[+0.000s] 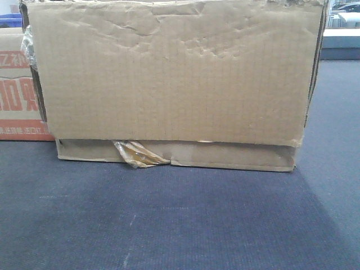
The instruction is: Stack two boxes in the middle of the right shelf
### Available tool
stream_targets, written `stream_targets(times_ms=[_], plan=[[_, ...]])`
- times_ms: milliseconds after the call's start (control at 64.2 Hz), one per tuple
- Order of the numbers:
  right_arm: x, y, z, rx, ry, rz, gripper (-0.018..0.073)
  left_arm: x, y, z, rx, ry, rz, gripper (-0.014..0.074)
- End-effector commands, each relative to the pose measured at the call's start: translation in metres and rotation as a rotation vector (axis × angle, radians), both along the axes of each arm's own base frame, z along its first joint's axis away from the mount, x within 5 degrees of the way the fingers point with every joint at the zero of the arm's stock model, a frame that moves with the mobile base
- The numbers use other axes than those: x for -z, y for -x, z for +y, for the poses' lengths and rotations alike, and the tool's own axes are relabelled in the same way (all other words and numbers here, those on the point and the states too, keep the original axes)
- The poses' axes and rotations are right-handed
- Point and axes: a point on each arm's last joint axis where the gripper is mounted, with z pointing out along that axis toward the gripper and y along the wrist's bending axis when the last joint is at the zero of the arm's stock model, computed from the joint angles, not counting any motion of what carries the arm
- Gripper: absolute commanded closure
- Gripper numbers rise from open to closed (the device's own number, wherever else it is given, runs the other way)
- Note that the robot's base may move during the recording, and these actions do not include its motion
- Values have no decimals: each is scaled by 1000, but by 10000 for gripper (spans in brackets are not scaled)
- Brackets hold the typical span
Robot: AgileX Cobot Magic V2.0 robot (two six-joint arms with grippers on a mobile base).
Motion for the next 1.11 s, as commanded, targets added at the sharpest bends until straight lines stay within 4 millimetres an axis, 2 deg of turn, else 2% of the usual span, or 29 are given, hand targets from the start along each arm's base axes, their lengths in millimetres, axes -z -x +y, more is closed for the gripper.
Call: stream_targets(times_ms=[0,420,903,1090], plan=[[-3,0,-1,8,6,-28,727,-2,0,0,4,-5,-20,708],[-3,0,-1,8,6,-28,727,-2,0,0,4,-5,-20,708],[-7,1,-1,12,6,-80,727,-20,3,1,-6,-12,-219,708],[-7,1,-1,12,6,-80,727,-22,3,1,-7,-13,-240,708]])
